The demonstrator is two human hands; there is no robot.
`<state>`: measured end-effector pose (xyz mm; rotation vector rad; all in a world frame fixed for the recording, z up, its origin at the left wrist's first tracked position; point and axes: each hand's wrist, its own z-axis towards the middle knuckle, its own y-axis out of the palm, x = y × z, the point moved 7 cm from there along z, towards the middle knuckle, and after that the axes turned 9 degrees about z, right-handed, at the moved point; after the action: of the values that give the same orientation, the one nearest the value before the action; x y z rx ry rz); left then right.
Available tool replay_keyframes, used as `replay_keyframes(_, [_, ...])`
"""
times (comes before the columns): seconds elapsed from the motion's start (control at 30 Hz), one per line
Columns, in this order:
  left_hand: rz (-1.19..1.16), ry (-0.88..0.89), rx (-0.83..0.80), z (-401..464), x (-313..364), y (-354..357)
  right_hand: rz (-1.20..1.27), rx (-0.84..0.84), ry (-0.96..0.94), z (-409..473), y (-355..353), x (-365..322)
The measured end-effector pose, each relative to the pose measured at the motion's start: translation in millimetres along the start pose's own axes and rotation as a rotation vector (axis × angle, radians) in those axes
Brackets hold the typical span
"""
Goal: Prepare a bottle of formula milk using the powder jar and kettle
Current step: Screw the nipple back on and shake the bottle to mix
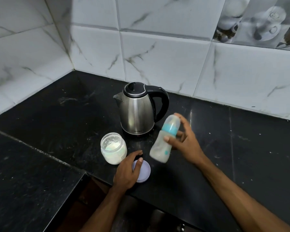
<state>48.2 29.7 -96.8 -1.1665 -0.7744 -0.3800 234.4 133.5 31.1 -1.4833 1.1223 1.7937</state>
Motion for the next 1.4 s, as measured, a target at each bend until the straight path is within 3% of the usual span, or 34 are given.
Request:
replay_keyframes(0.1, [-0.007, 0.0, -0.002, -0.8, 0.2, 0.6, 0.166, 0.266, -0.071, 7.0, -24.9, -9.4])
replay_keyframes(0.13, [-0.007, 0.0, -0.003, -0.6, 0.5, 0.5, 0.16, 0.264, -0.07, 5.8, -25.5, -8.3])
replay_keyframes(0.27, [0.0, -0.001, -0.008, 0.4, -0.6, 0.7, -0.077, -0.055, 0.062, -6.9, -3.5, 10.7])
replay_keyframes(0.3, [0.0, -0.003, -0.009, 0.3, -0.9, 0.9, -0.093, -0.067, 0.049, -6.3, -3.6, 9.8])
replay_keyframes(0.47, [-0.003, 0.002, -0.002, -0.4, -1.2, 1.0, 0.169, 0.245, -0.051, 4.8, -25.4, -3.0])
replay_keyframes(0.63, [0.009, 0.007, 0.001, 0.5, -1.3, 1.1, -0.052, -0.086, 0.059, -5.8, 3.2, 12.4])
replay_keyframes(0.8, [0.005, 0.007, -0.003, 0.1, -0.8, 1.5, 0.183, 0.261, -0.06, 8.0, -27.3, -5.4])
replay_keyframes(0.97, [0.015, 0.004, 0.001, 0.1, -1.2, 0.7, -0.085, -0.099, 0.071, -5.9, 2.5, 16.4])
replay_keyframes(1.17, [0.01, -0.002, -0.006, -0.5, 0.6, 0.8, 0.205, 0.254, -0.065, 6.3, -28.4, -4.1])
replay_keyframes(1.33, [0.022, -0.001, -0.018, -0.6, 2.8, -0.5, -0.063, -0.053, 0.081, -8.7, -3.2, 17.0])
replay_keyframes(1.4, [0.013, -0.002, -0.016, -0.6, 2.8, -0.9, -0.016, 0.009, 0.035, -3.9, -9.3, 9.9])
